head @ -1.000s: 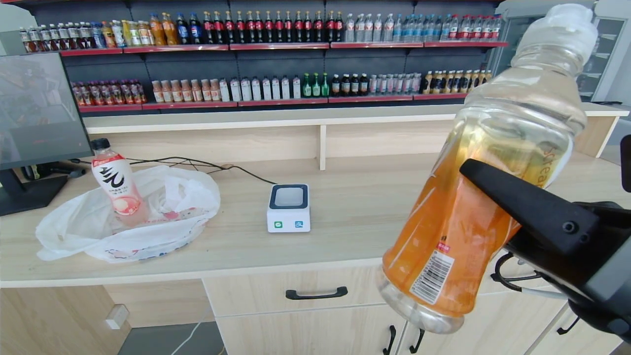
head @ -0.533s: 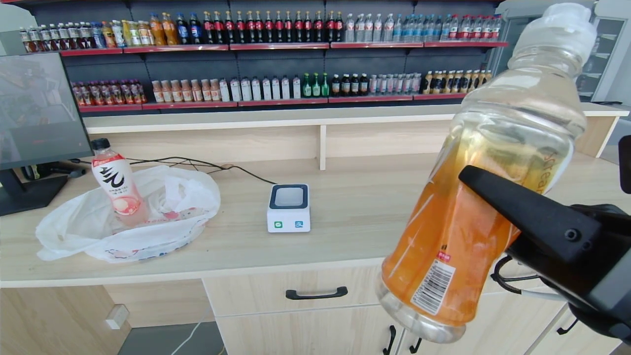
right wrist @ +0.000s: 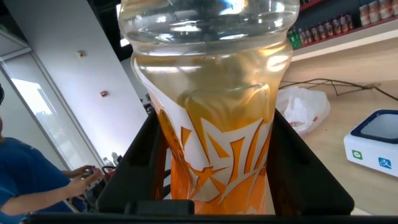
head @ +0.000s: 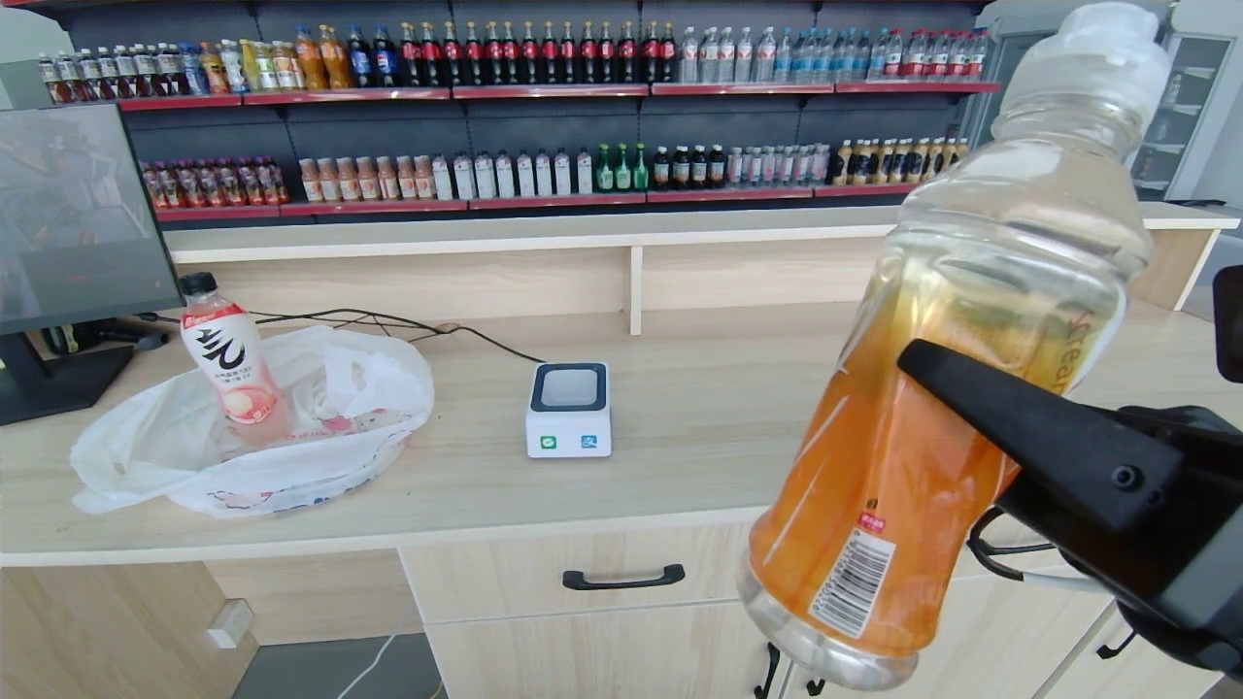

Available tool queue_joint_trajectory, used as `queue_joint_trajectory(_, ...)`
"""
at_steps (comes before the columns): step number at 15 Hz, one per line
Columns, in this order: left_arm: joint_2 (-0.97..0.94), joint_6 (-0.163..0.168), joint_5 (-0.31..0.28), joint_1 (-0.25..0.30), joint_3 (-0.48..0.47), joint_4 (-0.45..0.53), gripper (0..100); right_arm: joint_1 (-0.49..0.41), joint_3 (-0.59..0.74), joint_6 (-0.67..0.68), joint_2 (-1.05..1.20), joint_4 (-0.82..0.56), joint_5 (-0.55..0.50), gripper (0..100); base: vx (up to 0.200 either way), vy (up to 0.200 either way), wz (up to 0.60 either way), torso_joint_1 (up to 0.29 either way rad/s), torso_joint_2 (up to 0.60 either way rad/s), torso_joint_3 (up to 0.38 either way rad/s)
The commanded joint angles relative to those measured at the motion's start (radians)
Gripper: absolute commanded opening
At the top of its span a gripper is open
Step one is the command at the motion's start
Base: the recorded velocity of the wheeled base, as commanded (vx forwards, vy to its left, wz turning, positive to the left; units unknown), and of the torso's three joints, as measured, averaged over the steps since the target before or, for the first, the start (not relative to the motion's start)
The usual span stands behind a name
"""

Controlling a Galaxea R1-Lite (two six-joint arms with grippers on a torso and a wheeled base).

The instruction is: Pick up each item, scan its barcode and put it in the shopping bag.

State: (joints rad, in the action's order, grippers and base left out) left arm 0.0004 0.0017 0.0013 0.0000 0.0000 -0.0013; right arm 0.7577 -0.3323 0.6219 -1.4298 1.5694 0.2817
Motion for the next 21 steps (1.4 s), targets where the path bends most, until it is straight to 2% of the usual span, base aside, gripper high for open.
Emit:
queue_joint_trajectory(1,0.000,0.000,0.000,0.000,0.000,0.000,100,-0.001,0.003,-0.014,-0.018,0.001,-0.001,0,0.000,0.000,0.00,0.000,0.00,0.000)
queue_joint_trajectory(5,0.000,0.000,0.000,0.000,0.000,0.000,100,-0.118,-0.036,-0.088,-0.070,0.001,0.001,0,0.000,0.000,0.00,0.000,0.00,0.000)
queue_joint_trajectory(7,0.000,0.000,-0.001,0.000,0.000,0.000,100,-0.149,-0.025,-0.163,-0.077,0.001,-0.006,0,0.000,0.000,0.00,0.000,0.00,0.000)
queue_joint_trajectory(10,0.000,0.000,0.000,0.000,0.000,0.000,100,-0.202,0.001,-0.433,-0.132,0.001,-0.053,0,0.000,0.000,0.00,0.000,0.00,0.000)
queue_joint_trajectory(12,0.000,0.000,0.000,0.000,0.000,0.000,100,-0.270,-0.010,-0.539,-0.150,0.001,-0.128,0,0.000,0.000,0.00,0.000,0.00,0.000)
queue_joint_trajectory(13,0.000,0.000,0.000,0.000,0.000,0.000,100,-0.297,-0.013,-0.553,-0.152,0.001,-0.148,0,0.000,0.000,0.00,0.000,0.00,0.000)
queue_joint_trajectory(18,0.000,-0.002,0.000,0.000,0.000,0.000,100,-0.322,-0.048,-0.631,-0.152,0.001,-0.171,0,0.000,0.000,0.00,0.000,0.00,0.000)
queue_joint_trajectory(21,0.000,-0.002,0.000,0.000,0.000,0.000,100,-0.336,-0.051,-0.636,-0.152,0.001,-0.205,0,0.000,0.200,0.00,0.001,0.00,0.004)
